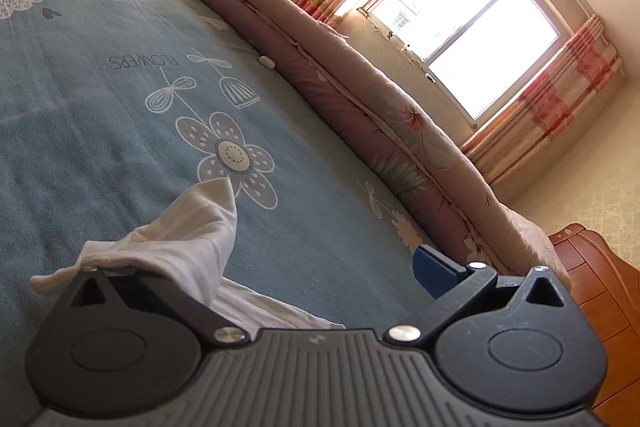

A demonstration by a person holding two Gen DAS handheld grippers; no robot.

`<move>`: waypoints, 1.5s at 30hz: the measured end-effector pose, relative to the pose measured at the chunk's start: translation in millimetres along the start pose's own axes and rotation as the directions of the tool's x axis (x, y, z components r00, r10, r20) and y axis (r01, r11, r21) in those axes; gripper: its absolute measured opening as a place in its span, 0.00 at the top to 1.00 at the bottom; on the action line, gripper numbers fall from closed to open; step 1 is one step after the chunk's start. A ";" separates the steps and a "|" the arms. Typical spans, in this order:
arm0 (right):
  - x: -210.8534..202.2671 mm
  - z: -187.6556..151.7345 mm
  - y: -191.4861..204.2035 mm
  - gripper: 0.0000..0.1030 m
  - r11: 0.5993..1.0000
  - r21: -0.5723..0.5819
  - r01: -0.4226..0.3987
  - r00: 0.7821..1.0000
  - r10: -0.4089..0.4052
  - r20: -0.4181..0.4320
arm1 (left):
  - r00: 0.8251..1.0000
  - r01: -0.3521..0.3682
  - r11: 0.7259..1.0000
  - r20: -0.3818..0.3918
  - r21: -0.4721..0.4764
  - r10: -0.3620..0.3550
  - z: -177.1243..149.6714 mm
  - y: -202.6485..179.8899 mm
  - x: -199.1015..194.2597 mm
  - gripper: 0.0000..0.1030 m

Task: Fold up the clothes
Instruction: 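Lift the held sleeve with the left gripper and carry it toward the collar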

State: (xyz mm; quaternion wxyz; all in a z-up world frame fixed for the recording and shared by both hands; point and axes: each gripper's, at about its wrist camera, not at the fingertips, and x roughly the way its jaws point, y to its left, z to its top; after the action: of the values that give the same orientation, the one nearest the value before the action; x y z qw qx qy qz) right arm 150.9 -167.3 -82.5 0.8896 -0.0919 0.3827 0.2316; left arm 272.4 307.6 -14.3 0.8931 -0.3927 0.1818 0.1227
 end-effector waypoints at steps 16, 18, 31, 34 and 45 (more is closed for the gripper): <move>-11.7 0.7 -25.5 0.00 0.988 0.121 -0.097 0.993 0.087 0.079 | 0.995 0.069 0.997 -0.071 0.029 -0.067 -12.1 -89.4 27.2 0.01; -13.4 0.7 -25.8 0.00 0.987 0.123 -0.104 0.992 0.094 0.085 | 0.993 0.082 0.996 -0.085 0.038 -0.078 -15.6 -99.9 31.0 0.01; -21.3 0.8 -33.8 0.00 0.984 0.160 -0.075 0.994 0.060 0.096 | 0.969 0.153 0.987 -0.203 0.056 -0.138 -46.0 -159.0 57.1 0.01; -26.1 0.9 -37.7 0.00 0.981 0.176 -0.082 0.992 0.062 0.112 | 0.965 0.169 0.983 -0.214 0.066 -0.151 -51.5 -174.8 60.6 0.01; -23.3 -4.7 -46.4 0.00 0.975 0.219 -0.042 0.999 0.035 0.035 | 0.951 0.203 0.974 -0.259 0.104 -0.170 -77.0 -223.7 79.5 0.01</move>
State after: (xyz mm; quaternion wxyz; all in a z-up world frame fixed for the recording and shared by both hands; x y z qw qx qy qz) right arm 156.4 -217.6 -69.5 0.8954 0.0181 0.3942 0.2065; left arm 407.7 108.3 51.0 0.8945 -0.3615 0.2620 -0.0246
